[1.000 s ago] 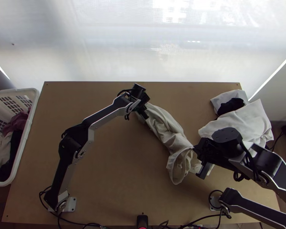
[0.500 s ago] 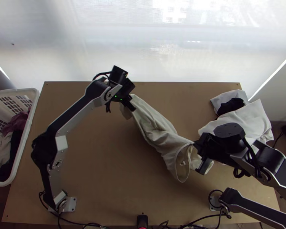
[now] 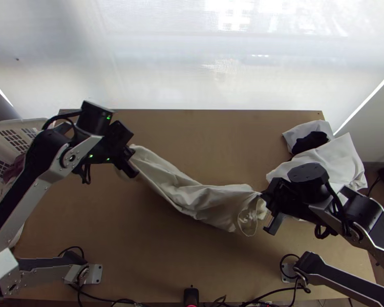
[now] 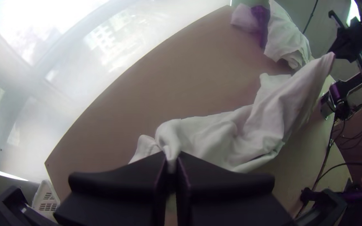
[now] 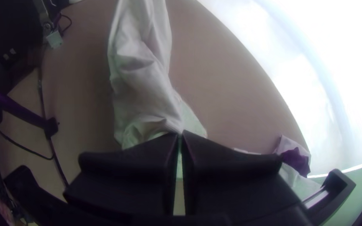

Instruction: Fold the t-shirt

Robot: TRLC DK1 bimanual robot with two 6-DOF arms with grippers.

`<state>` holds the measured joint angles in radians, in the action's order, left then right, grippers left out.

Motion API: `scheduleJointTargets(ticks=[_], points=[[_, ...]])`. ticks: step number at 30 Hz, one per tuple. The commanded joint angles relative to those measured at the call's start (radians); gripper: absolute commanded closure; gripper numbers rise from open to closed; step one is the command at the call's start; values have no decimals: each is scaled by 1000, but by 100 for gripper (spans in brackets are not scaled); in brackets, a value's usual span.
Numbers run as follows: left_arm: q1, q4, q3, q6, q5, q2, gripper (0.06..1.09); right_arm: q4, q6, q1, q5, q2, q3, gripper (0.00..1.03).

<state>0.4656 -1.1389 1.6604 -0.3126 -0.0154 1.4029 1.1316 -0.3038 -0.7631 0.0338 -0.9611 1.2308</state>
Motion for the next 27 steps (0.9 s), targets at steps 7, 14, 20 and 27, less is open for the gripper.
scheduleJointTargets(ticks=[7,14,20,27], points=[[1,-111,-378,30,-75,-289,105,106,-60,15,-97,53,-424,100],[87,-16,-584,60,-89,-262,105,43,-74,30,-141,-16,-493,100],[116,16,-607,63,-101,-228,90,45,-63,39,-147,-44,-465,70],[64,14,-587,41,-100,-239,11,111,-27,81,-169,-18,-399,34]])
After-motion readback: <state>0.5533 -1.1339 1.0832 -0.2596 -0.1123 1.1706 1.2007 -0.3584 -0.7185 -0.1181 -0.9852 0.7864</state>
